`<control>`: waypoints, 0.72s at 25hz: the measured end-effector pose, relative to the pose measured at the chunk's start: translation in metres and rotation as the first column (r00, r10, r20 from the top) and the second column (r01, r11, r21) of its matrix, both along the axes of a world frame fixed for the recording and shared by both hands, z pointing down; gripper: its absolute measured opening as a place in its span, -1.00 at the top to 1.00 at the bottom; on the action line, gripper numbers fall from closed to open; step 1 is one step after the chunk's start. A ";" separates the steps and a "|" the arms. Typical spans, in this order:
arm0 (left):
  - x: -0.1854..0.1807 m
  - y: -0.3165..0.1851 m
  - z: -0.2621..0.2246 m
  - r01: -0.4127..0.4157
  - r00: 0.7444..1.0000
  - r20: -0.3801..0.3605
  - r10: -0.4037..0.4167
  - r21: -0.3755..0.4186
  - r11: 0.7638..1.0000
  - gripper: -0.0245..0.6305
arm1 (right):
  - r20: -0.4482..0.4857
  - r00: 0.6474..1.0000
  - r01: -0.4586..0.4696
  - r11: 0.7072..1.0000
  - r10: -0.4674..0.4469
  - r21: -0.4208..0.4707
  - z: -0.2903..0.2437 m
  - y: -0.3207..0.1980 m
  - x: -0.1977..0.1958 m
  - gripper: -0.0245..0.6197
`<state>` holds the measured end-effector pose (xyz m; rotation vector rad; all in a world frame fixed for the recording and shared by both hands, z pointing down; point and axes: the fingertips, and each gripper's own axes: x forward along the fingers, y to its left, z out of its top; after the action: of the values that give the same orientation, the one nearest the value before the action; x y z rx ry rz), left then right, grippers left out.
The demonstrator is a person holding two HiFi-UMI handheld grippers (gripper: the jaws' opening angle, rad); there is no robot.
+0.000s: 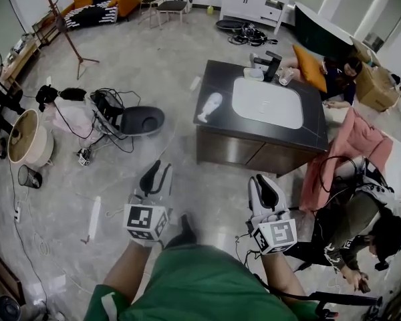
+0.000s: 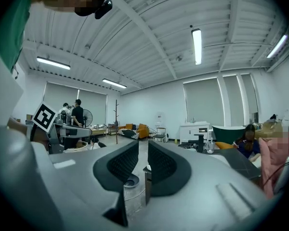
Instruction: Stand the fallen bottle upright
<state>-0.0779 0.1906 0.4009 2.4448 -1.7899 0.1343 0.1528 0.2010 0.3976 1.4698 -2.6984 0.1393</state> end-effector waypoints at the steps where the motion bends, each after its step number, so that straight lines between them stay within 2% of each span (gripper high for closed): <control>1: -0.004 -0.011 0.001 -0.007 1.000 -0.003 0.007 -0.001 1.000 0.57 | -0.008 1.000 -0.002 1.000 0.002 -0.001 0.001 -0.009 -0.005 0.77; 9: -0.046 -0.079 0.012 -0.050 0.998 -0.042 0.049 -0.019 0.999 0.57 | -0.066 0.998 -0.025 1.000 0.023 -0.018 0.003 -0.067 -0.050 0.77; 18: -0.083 -0.110 0.034 -0.067 0.996 -0.066 0.062 -0.068 0.995 0.57 | -0.098 0.995 -0.037 0.997 0.030 -0.066 0.017 -0.098 -0.086 0.77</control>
<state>-0.1608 0.0804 0.4348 2.4306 -1.6532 0.1206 0.0663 0.1026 0.4142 1.4638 -2.5685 0.1553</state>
